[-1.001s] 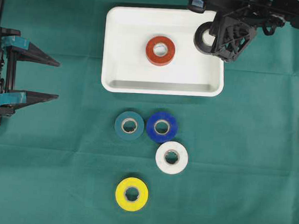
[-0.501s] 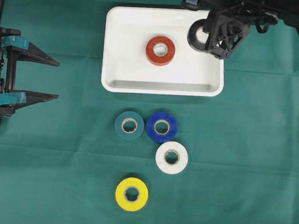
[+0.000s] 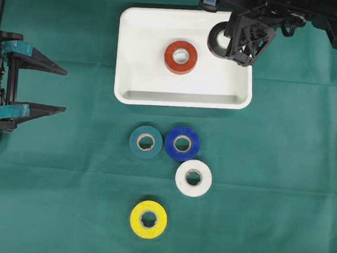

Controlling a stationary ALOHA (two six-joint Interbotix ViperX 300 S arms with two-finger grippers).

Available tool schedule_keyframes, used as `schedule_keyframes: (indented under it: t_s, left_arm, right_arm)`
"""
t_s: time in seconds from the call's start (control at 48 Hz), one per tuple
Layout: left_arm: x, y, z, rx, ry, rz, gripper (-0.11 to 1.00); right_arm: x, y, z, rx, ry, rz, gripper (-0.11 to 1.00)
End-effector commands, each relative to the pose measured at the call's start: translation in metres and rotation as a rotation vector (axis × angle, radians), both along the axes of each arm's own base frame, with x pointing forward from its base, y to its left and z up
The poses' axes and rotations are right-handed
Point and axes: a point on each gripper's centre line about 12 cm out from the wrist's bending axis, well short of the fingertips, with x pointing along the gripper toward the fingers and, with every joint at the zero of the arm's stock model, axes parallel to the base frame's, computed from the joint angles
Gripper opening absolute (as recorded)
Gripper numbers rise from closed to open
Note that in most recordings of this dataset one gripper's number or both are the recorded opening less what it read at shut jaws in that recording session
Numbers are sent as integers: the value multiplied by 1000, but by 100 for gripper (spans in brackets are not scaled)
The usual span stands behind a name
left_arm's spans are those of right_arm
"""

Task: Pick up the tape from a random location and place it into the white case.
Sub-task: 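Lift the black tape and carry it over the white tray's right side, then lower the black tape into the tray and open the right gripper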

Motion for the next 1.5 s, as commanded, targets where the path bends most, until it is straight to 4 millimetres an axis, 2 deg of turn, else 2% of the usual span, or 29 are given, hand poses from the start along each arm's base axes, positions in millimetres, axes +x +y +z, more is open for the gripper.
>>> schedule_keyframes:
  t_s: [0.0, 1.001, 1.23, 1.481]
  left_arm:
    - [3, 0, 8, -1, -23, -1, 83]
    - [3, 0, 8, 0, -25, -1, 83]
    - [3, 0, 8, -1, -23, -1, 83]
    - [3, 0, 8, -1, -23, -1, 83]
  right_arm:
    - [3, -2, 16, -22, -40, 4, 25]
    - [3, -2, 15, -22, -42, 3, 25]
    - [7, -3, 4, -11, -16, 5, 25]
    - [15, -6, -19, 1, 7, 10, 25]
